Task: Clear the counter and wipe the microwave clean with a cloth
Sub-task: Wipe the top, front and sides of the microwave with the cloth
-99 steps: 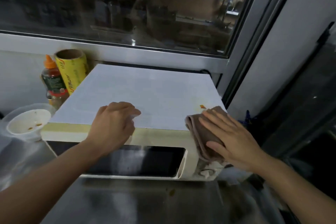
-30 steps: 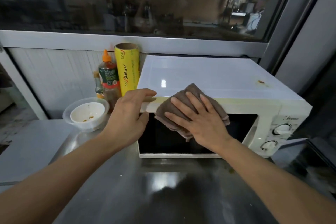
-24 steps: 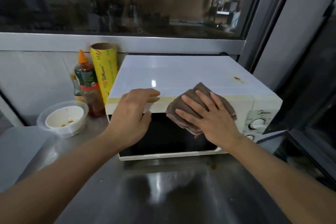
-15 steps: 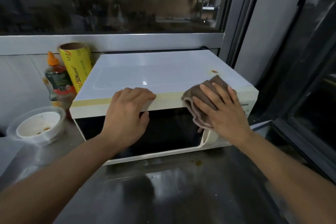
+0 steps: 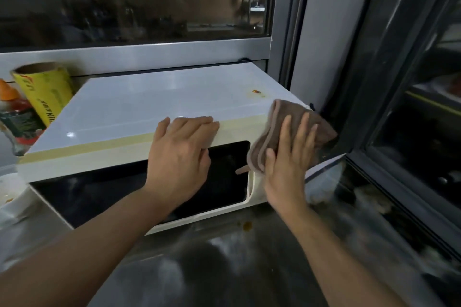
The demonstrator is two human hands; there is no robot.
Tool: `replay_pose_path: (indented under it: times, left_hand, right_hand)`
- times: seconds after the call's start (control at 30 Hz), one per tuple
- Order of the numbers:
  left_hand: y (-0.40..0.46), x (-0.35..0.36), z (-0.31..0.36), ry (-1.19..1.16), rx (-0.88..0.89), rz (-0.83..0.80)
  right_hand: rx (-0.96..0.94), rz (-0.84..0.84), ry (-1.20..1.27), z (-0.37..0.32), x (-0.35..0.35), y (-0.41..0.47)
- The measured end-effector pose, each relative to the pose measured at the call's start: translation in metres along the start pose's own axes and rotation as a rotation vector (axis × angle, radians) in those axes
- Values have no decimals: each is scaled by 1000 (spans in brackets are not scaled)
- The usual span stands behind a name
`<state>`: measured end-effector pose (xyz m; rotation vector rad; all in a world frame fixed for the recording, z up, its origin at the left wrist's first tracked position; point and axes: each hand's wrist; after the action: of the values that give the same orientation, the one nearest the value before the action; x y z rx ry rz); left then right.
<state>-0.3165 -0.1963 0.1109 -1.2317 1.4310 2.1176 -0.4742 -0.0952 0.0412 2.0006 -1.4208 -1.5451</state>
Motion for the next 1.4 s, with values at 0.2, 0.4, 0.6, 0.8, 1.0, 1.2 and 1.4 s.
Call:
replay_pose_path:
  times: [0.2,0.4,0.6,0.8,1.0,1.2,1.4]
  left_hand:
    - [1,4,2,24,22,61]
    - [0,12,0,18,44,109]
    - [-3,12,1,32,33,90]
    - [-1,14,-2,31,41,100]
    - [-2,19,-3,36,31,123]
    - [-4,15,5,19,-6,121]
    - [-3,23,3,41,5,171]
  right_hand:
    - [-91,-100,-38,10,4,-25]
    - [239,170,150,12,2,29]
    - [197,116,415,32,-6,23]
    - [178,-13,627,74,-17,42]
    - [267,-105,763,91,1,16]
    - [200,-285,735,100,-27,32]
    - [214,-268,726,112,-14,19]
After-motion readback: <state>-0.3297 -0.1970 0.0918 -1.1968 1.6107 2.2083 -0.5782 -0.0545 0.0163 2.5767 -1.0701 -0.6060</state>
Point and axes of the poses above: each hand's wrist, its own y-axis towards the middle knuckle, its own x-axis out of the palm, z = x × y, and after that the axes turned 5 degrees about -x, right-handed
